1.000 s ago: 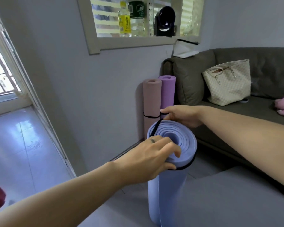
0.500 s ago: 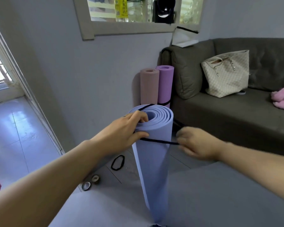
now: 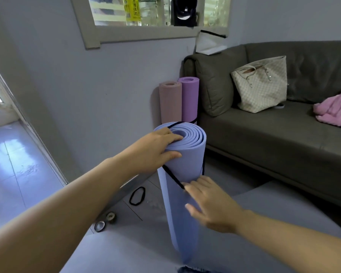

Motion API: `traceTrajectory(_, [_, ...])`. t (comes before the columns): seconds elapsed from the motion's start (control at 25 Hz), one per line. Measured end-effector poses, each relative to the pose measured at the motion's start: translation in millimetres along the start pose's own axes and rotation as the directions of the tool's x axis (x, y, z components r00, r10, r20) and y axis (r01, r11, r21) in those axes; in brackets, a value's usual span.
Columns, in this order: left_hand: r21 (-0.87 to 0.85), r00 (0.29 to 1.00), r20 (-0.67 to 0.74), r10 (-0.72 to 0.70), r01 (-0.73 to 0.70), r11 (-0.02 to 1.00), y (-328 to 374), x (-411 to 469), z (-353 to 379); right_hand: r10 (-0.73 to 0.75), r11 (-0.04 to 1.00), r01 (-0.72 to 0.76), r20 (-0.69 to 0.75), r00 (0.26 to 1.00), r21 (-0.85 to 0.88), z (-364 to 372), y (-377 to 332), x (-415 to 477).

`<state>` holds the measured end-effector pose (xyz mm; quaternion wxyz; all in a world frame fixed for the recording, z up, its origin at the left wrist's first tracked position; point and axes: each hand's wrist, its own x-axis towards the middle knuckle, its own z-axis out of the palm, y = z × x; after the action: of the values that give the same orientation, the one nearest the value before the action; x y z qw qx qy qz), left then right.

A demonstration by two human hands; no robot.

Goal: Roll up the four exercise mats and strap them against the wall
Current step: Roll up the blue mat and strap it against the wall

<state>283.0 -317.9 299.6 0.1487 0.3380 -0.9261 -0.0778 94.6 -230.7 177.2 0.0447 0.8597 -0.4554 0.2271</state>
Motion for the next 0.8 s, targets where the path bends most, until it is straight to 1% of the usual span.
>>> traceTrajectory(0.08, [-0.013,1.0,0.026,-0.003,0.003,1.0,1,-5,-2,0.052,0.995,-0.053,0.016,0.999,0.084,-17,28,0])
traceTrajectory(0.16, [-0.003,0.999,0.032,0.003,-0.003,1.0,6,-8,-1,0.109,0.991,-0.111,0.039,0.993,0.073,-35,47,12])
traceTrajectory(0.2, [-0.001,1.0,0.03,0.011,-0.011,1.0,9,-11,0,0.142,0.987,-0.144,0.031,0.989,0.065,-39,53,19])
traceTrajectory(0.28, [-0.02,0.999,0.028,0.032,-0.031,0.999,15,-15,1,0.222,0.967,-0.22,-0.002,0.975,0.127,-48,63,34])
traceTrajectory(0.32, [-0.031,0.998,0.031,0.046,-0.045,0.999,16,-17,1,0.257,0.953,-0.257,0.017,0.966,0.164,-54,67,42])
traceTrajectory(0.44, [-0.05,0.997,0.034,0.065,-0.063,0.997,20,-20,3,0.327,0.888,-0.363,0.168,0.93,0.281,-76,68,64])
traceTrajectory(0.48, [-0.05,0.997,0.035,0.065,-0.063,0.997,21,-21,4,0.344,0.85,-0.399,0.211,0.915,0.344,-83,66,72])
traceTrajectory(0.52, [-0.047,0.997,0.039,0.07,-0.068,0.997,21,-20,4,0.356,0.785,-0.442,0.268,0.895,0.433,-90,65,82])
traceTrajectory(0.56, [-0.045,0.996,0.044,0.076,-0.074,0.996,21,-20,5,0.359,0.696,-0.497,0.349,0.866,0.519,-96,63,91])
traceTrajectory(0.6, [-0.045,0.996,0.045,0.082,-0.08,0.996,20,-20,5,0.35,0.608,-0.561,0.445,0.825,0.562,-102,61,99])
traceTrajectory(0.64, [-0.047,0.995,0.039,0.091,-0.089,0.995,20,-19,5,0.326,0.57,-0.611,0.531,0.782,0.549,-108,58,107])
traceTrajectory(0.68, [-0.05,0.995,0.033,0.098,-0.096,0.994,20,-18,5,0.293,0.601,-0.628,0.595,0.748,0.494,-111,57,113])
traceTrajectory(0.72, [-0.05,0.994,0.029,0.104,-0.102,0.994,20,-18,4,0.28,0.669,-0.619,0.633,0.722,0.411,-115,55,120])
traceTrajectory(0.76, [-0.04,0.994,0.03,0.103,-0.102,0.994,21,-18,4,0.289,0.74,-0.591,0.642,0.71,0.32,-117,52,125])
traceTrajectory(0.8, [-0.021,0.994,0.036,0.1,-0.099,0.995,21,-18,5,0.307,0.796,-0.553,0.623,0.719,0.247,-116,50,129])
